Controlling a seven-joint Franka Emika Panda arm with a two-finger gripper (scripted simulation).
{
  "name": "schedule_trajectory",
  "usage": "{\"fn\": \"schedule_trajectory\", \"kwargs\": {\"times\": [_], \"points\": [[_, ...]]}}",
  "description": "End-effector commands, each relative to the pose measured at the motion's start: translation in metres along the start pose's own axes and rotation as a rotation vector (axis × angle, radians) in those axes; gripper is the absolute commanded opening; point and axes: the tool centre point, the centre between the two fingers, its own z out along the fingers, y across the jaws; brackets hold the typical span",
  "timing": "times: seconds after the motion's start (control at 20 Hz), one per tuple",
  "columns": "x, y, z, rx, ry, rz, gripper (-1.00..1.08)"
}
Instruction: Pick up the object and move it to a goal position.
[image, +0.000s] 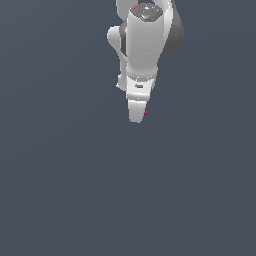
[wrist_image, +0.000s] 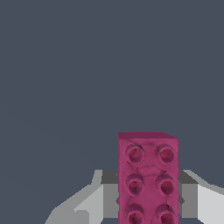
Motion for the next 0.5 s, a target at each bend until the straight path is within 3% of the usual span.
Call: {"fn": "schedule_trajectory", "kwargs": {"times": [0.0, 0.45], "points": [[0.001, -0.004, -0.028, 0.001, 0.002, -0.001, -1.0], [0.005, -0.012, -0.12, 0.001, 0.002, 0.001, -1.0]]}}
